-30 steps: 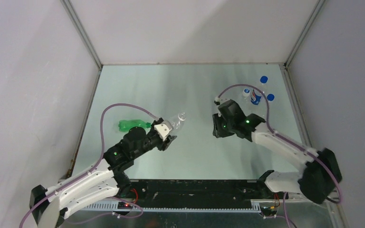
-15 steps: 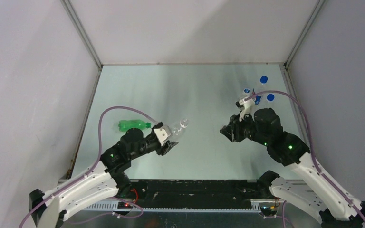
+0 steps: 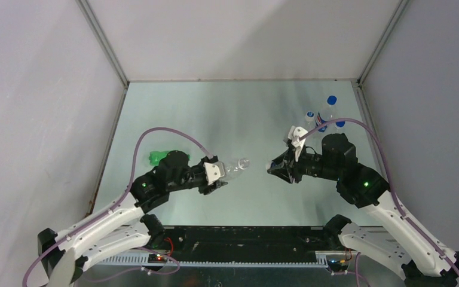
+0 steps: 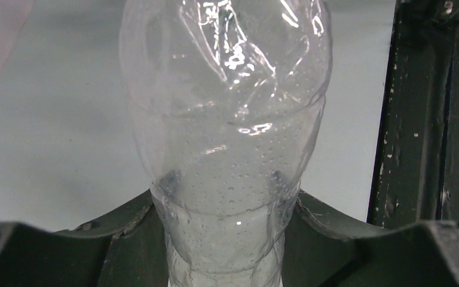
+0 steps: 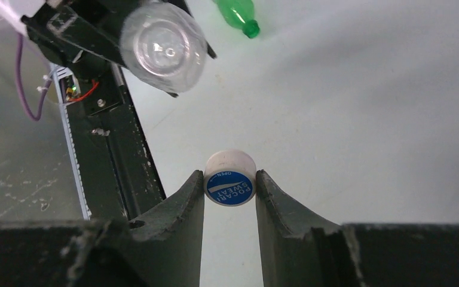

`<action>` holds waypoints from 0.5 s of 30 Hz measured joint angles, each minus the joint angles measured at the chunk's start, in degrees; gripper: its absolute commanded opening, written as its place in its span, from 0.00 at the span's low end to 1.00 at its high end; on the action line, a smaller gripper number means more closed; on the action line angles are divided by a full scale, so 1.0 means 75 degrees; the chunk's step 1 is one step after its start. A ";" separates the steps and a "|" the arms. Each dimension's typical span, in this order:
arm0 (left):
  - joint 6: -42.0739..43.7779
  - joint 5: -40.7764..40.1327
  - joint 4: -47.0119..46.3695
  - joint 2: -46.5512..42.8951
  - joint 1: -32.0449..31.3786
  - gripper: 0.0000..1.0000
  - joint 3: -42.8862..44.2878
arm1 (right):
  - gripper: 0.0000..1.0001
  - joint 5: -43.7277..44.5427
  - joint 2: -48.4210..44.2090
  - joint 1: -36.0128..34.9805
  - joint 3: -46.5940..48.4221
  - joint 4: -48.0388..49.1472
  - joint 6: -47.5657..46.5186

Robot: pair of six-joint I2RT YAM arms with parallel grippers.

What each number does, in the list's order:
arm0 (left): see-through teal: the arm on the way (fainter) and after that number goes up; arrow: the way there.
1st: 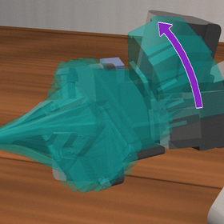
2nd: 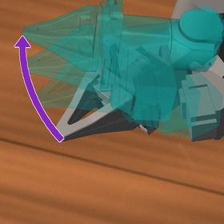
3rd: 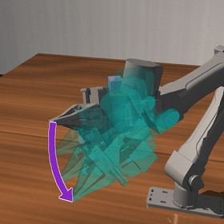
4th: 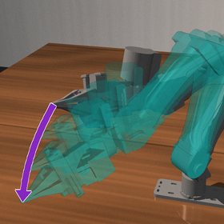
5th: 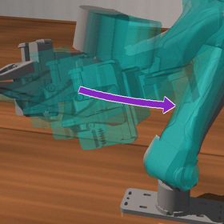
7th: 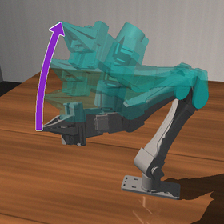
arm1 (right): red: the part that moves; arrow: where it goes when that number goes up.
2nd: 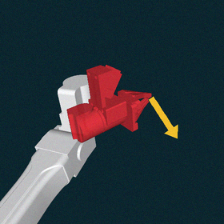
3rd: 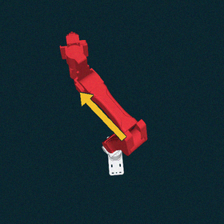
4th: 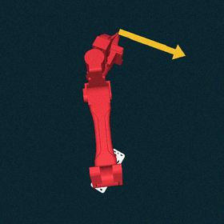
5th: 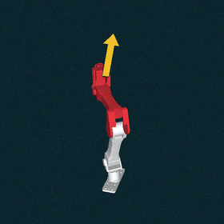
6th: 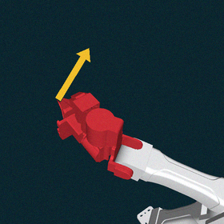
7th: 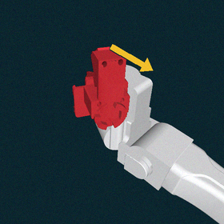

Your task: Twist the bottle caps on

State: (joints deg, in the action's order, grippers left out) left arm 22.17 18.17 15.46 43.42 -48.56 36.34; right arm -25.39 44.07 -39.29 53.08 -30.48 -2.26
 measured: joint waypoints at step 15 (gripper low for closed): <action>0.1049 0.0676 0.0656 0.0682 -0.0009 0.13 0.0697 | 0.00 -0.1332 0.0035 -0.0198 0.0006 0.1271 -0.1632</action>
State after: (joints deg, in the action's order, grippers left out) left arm 30.04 23.24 20.38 48.53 -48.62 41.56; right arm -35.38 44.34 -40.77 53.12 -20.95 -14.50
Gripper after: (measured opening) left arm 0.569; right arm 0.349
